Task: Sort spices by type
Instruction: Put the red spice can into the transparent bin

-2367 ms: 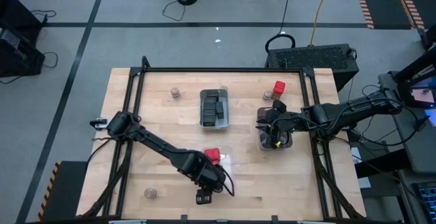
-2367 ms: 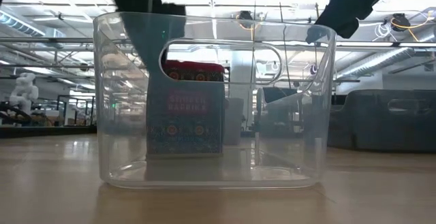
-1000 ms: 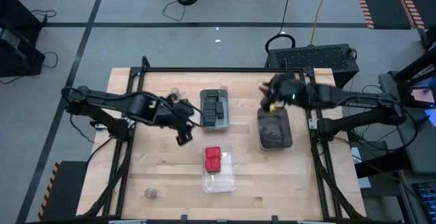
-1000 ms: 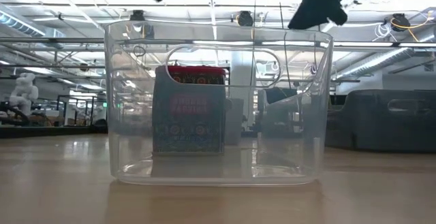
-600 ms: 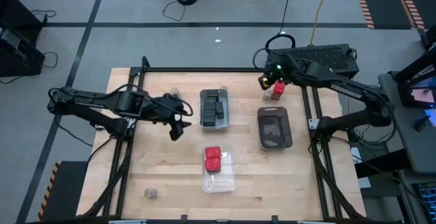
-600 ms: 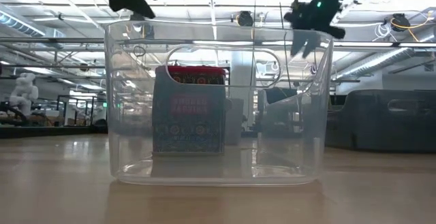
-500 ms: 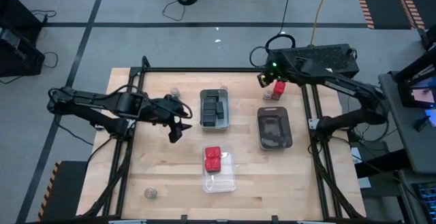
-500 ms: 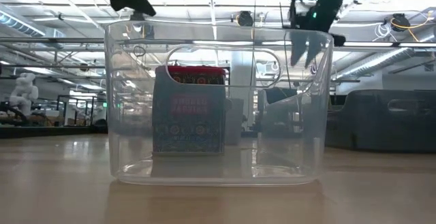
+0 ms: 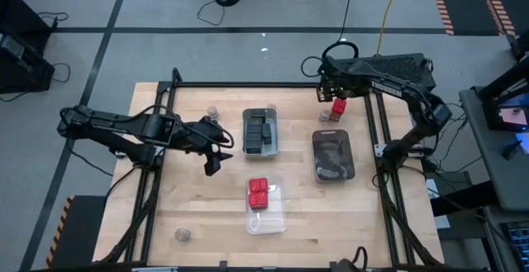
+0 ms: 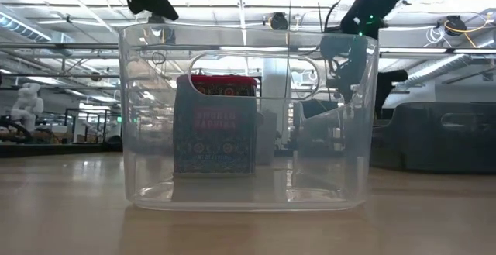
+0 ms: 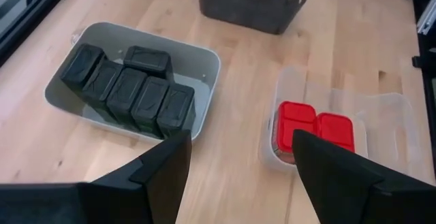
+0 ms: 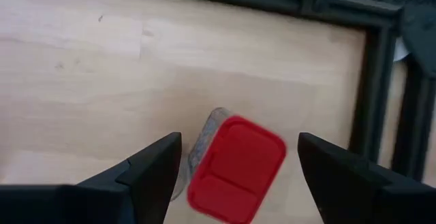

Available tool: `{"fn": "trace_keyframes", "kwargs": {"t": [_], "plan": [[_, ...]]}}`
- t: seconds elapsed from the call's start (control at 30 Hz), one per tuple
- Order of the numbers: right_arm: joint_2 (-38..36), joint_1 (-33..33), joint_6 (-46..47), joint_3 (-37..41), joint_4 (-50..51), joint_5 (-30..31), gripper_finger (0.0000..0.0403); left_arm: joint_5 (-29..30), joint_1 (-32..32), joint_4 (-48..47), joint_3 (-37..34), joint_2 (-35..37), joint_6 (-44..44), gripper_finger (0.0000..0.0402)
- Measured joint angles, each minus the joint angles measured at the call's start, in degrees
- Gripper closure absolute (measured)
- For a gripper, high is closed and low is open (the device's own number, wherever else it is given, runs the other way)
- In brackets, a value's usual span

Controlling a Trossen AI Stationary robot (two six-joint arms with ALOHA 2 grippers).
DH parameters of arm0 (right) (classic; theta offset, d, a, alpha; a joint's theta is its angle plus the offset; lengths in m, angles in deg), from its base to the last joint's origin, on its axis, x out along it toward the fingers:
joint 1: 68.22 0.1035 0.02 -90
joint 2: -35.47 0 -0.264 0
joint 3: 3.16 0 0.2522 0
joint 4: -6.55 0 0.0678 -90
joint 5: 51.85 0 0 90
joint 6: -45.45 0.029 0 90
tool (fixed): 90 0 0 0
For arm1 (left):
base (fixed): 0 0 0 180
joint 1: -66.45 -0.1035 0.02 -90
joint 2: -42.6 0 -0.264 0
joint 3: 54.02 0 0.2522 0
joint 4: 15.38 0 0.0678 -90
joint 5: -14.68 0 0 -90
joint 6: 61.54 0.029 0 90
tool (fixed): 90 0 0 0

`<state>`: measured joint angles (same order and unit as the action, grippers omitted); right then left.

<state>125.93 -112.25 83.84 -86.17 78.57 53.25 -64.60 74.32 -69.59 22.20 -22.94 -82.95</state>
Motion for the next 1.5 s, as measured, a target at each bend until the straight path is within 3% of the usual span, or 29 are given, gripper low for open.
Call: {"fn": "trace_keyframes", "kwargs": {"t": [0.4, 1.5], "plan": [[3.2, -1.2, 6.0, 0.7, 1.9, -4.7, 0.0126, 0.0, 2.4, 2.7, 0.0, 0.0, 0.9, 0.0142], [1.9, -0.9, 7.0, 3.2, 4.3, -3.3, 0.0126, 0.2, 4.5, 2.5, 0.0, 0.0, 0.9, 0.0142]]}}
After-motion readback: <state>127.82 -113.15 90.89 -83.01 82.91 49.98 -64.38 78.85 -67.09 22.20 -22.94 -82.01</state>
